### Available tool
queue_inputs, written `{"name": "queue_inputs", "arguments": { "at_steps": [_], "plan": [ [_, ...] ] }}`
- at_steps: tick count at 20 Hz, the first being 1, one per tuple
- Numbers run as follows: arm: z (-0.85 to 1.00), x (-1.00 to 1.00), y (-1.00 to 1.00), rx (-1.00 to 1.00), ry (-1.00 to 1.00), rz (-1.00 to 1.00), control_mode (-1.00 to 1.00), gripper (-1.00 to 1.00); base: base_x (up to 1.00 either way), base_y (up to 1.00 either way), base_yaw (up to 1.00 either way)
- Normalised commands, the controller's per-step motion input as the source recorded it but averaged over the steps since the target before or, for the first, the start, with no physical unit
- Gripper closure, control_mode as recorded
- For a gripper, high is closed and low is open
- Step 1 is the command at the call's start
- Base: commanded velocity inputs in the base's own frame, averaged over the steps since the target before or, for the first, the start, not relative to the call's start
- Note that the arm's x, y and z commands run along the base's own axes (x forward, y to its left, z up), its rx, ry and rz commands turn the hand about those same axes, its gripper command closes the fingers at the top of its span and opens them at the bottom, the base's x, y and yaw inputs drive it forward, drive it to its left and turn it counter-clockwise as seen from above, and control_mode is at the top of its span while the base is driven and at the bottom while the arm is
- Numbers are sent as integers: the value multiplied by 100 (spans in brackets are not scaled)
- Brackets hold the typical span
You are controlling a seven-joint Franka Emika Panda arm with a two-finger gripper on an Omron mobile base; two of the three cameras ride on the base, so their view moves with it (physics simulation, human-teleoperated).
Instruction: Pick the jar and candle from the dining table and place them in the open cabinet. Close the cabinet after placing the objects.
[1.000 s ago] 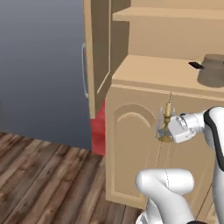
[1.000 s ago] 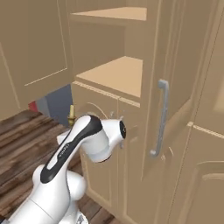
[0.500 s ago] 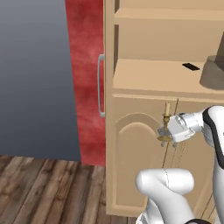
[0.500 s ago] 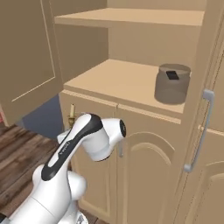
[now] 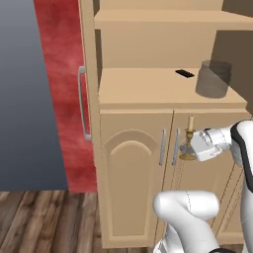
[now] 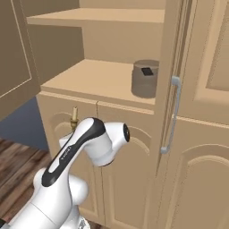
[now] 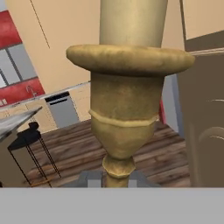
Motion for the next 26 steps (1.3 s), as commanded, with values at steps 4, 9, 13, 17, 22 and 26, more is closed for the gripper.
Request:
{"name": "queue_inputs", "arguments": {
  "at_steps": [4,9,13,17,22,26],
  "plan": [
    [0,0,0,0,0,0,100,100,37,0,-9],
    [0,0,0,0,0,0,100,100,26,5,-7],
    [0,0,0,0,0,0,100,100,27,1,-8],
    [0,0,0,0,0,0,100,100,25,9,-18],
    [0,0,0,0,0,0,100,100,20,26,-19],
    [0,0,0,0,0,0,100,100,28,23,-17]
  ]
}}
